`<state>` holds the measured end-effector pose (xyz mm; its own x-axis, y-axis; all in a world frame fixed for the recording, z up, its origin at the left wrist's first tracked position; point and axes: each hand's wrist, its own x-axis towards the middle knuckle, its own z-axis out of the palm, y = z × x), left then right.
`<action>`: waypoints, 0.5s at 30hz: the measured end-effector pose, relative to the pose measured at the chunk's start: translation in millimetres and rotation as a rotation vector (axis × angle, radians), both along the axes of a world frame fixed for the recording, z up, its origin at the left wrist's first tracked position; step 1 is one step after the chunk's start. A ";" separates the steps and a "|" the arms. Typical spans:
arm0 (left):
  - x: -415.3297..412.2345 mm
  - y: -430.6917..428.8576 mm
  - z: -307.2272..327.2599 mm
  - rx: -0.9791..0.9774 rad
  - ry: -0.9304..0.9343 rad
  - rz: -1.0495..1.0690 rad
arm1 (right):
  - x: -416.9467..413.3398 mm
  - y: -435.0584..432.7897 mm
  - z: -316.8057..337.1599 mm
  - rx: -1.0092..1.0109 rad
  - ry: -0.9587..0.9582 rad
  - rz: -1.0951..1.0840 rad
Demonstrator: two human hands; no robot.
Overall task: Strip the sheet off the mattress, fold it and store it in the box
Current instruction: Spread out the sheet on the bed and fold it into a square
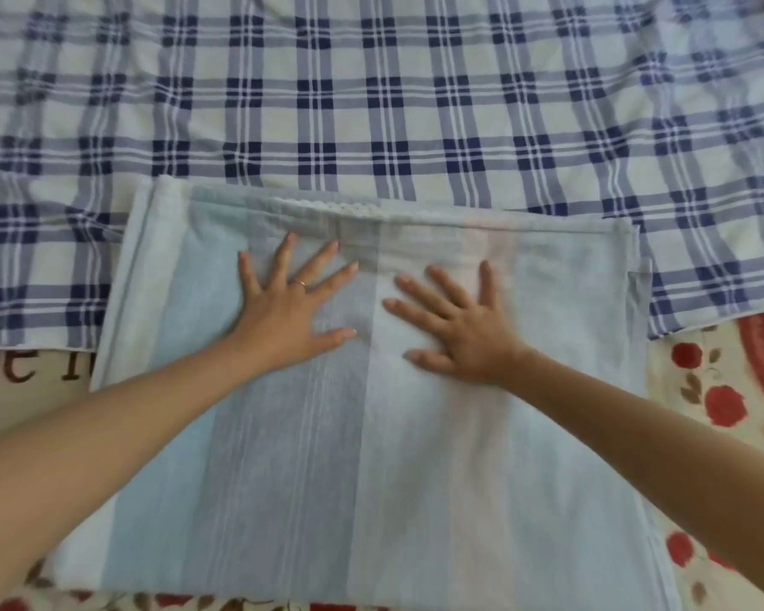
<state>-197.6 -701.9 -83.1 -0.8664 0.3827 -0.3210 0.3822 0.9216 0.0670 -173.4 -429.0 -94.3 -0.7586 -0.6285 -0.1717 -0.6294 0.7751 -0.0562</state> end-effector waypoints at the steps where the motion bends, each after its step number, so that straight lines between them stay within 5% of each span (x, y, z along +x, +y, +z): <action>1: -11.2 0.4 -4.8 -0.019 0.006 0.013 | -13.6 4.8 -1.2 0.042 -0.041 -0.090; 5: -31.6 2.7 -5.5 0.007 0.008 0.030 | -61.8 8.6 8.8 0.126 -0.152 -0.470; 8: -34.6 0.9 3.2 0.060 0.070 0.062 | -76.1 -6.8 33.0 -0.032 -0.154 -0.641; 11: -50.5 -8.9 16.5 0.156 0.217 0.176 | -87.9 -3.9 47.8 -0.050 -0.052 -0.639; 15: -84.6 -20.1 30.8 0.112 0.180 0.189 | -96.2 8.4 51.2 0.024 -0.127 -0.700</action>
